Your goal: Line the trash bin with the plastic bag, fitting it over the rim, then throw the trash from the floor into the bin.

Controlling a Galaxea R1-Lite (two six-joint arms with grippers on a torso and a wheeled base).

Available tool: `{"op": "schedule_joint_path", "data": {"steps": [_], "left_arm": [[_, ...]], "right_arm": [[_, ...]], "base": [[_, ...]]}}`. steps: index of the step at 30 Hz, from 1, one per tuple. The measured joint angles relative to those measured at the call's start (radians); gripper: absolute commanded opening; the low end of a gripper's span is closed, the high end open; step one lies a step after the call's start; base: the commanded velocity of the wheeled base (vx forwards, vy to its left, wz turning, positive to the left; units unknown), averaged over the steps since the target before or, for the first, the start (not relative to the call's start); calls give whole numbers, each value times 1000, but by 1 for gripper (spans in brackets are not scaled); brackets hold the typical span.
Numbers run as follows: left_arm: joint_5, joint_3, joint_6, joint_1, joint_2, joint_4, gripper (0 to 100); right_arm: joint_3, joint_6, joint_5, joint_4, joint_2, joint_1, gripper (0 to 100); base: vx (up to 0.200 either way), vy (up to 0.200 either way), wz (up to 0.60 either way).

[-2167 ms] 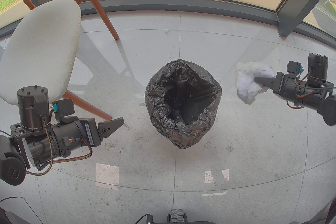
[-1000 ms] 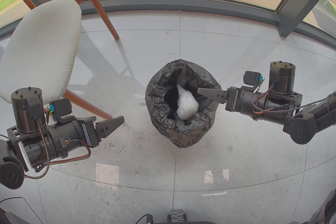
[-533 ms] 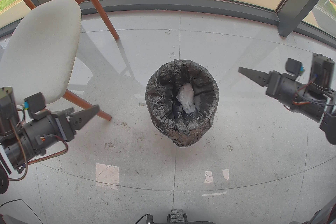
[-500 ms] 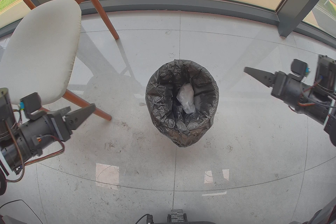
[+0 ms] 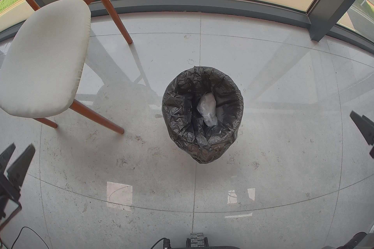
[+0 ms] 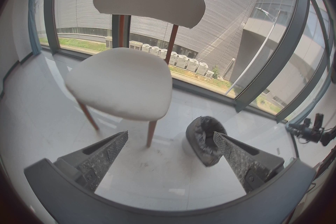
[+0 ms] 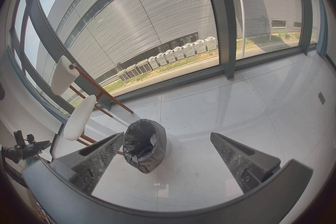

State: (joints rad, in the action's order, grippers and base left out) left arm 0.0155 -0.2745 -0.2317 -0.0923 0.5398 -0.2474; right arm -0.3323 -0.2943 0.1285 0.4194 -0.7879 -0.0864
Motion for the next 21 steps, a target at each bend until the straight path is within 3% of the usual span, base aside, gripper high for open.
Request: {"op": "schedule_joint_path", "data": {"steps": [6, 12, 15, 18, 21], "left_arm": [[-28, 44, 65, 39, -236, 209, 100], [-61, 130, 136, 64, -380, 288, 100], [-82, 164, 153, 73, -430, 306, 100], [-119, 185, 153, 80, -464, 317, 100], [-179, 202, 159, 85, -489, 319, 100]], "right_arm": [[95, 150, 35, -184, 298, 37, 100], [224, 314, 64, -311, 569, 60, 100], [264, 309, 14, -356, 662, 69, 100], [290, 297, -78, -370, 714, 75, 100], [307, 302, -109, -406, 742, 79, 100]], "base": [[0, 0, 0], [0, 0, 0], [0, 0, 0], [0, 0, 0], [0, 0, 0]]}}
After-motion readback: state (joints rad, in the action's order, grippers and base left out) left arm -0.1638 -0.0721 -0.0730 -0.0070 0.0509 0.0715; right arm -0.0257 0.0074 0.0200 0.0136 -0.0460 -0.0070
